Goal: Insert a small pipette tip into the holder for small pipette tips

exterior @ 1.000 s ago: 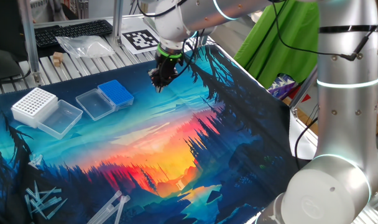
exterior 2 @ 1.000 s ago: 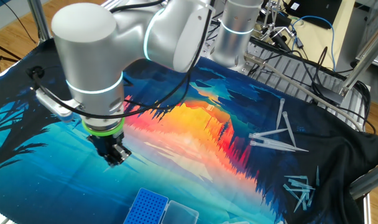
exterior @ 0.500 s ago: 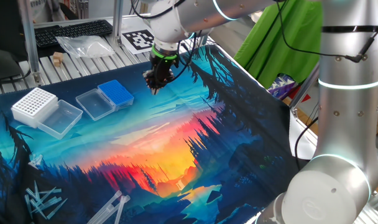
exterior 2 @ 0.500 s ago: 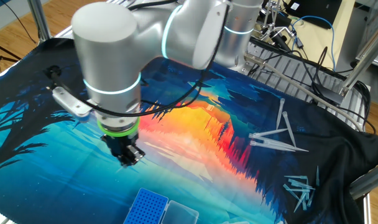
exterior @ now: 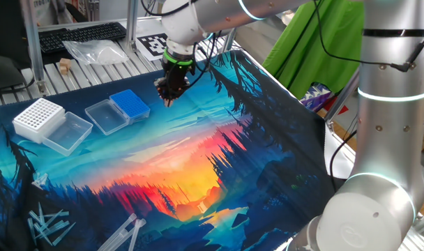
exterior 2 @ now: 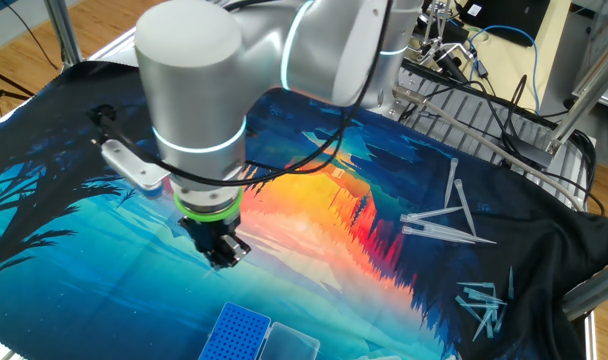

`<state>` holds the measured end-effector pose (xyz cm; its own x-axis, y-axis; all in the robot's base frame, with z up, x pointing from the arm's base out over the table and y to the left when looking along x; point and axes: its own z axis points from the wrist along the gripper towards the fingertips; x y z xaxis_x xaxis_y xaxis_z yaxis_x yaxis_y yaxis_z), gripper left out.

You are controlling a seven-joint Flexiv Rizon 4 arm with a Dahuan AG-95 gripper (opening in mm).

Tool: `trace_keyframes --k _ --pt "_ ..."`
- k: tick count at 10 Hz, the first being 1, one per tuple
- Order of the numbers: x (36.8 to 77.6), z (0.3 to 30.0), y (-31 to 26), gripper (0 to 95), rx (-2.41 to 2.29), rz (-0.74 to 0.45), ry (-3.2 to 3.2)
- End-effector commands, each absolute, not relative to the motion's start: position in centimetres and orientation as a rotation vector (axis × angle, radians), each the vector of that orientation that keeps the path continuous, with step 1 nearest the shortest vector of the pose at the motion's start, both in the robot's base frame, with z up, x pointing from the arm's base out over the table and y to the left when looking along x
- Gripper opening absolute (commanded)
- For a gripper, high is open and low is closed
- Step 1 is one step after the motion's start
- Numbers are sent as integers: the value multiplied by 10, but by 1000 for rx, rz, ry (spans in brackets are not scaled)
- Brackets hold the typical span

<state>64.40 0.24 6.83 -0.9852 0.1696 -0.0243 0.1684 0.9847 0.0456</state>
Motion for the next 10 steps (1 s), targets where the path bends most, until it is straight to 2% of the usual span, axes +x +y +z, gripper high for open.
trace_keyframes --k 1,10 --pt "643 69 8 0 282 69 3099" --pt "646 67 48 0 374 74 3090"
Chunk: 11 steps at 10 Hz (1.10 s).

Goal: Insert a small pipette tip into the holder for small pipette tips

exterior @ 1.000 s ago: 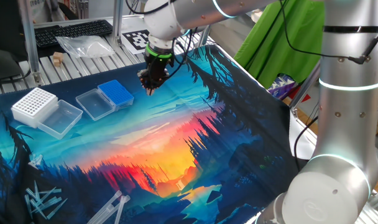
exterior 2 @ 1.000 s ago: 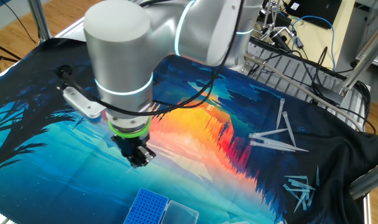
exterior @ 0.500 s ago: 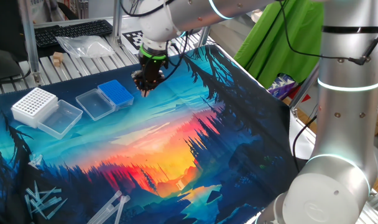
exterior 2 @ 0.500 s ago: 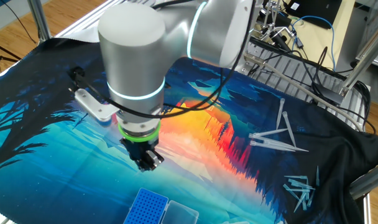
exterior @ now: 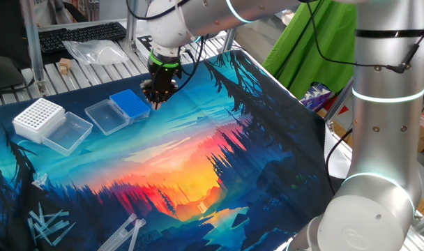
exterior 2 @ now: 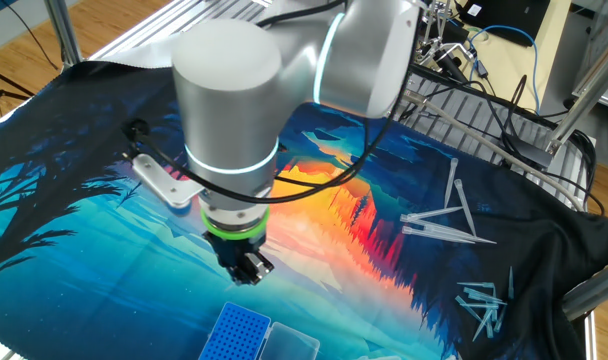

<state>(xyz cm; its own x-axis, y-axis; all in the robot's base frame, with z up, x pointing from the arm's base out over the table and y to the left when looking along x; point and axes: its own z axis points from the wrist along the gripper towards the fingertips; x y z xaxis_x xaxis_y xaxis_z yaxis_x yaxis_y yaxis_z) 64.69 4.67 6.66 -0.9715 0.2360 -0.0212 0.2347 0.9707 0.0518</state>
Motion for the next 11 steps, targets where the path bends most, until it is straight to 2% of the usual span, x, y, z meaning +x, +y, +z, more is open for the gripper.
trace_keyframes --k 1,11 --pt "646 68 52 0 379 74 3089" --pt "655 64 66 0 415 71 3080"
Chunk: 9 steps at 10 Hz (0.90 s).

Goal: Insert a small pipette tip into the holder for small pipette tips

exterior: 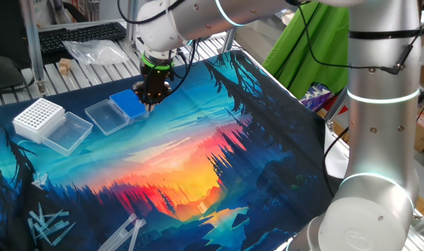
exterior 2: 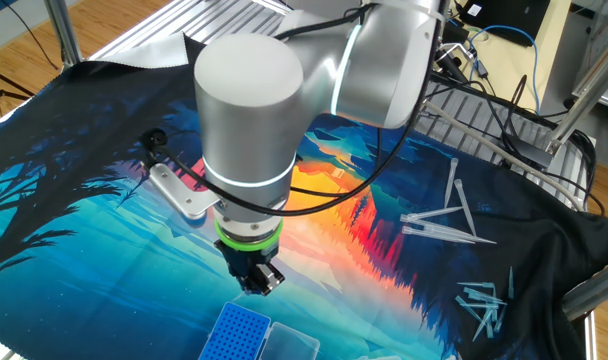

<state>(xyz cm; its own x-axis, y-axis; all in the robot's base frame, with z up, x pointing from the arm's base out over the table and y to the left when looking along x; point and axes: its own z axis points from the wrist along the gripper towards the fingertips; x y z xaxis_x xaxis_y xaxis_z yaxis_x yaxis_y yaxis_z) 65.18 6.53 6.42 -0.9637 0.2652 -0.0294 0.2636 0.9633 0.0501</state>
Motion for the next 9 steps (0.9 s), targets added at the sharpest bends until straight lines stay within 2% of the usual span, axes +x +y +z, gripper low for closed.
trace_keyframes --k 1,9 --pt "657 63 67 0 419 71 3080" --pt "666 60 69 0 424 75 3091"
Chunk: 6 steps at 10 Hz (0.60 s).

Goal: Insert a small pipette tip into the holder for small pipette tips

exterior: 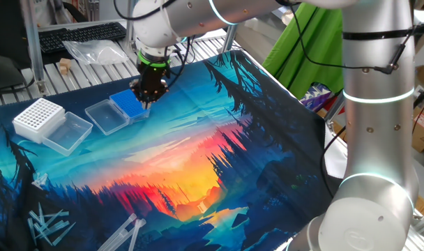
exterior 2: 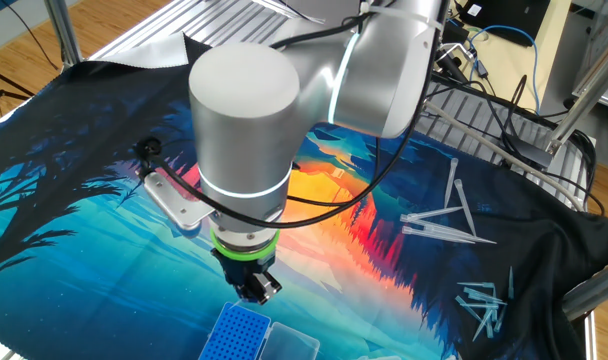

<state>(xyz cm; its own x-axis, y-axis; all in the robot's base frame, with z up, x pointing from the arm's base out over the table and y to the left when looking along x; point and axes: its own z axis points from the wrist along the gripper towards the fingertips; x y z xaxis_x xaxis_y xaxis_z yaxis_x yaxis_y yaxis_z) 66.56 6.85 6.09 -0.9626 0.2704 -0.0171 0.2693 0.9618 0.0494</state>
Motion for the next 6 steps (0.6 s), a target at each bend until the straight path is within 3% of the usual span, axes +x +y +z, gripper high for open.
trace_keyframes --k 1,6 --pt "667 59 69 0 423 75 3100" --pt "668 58 70 0 417 85 3131"
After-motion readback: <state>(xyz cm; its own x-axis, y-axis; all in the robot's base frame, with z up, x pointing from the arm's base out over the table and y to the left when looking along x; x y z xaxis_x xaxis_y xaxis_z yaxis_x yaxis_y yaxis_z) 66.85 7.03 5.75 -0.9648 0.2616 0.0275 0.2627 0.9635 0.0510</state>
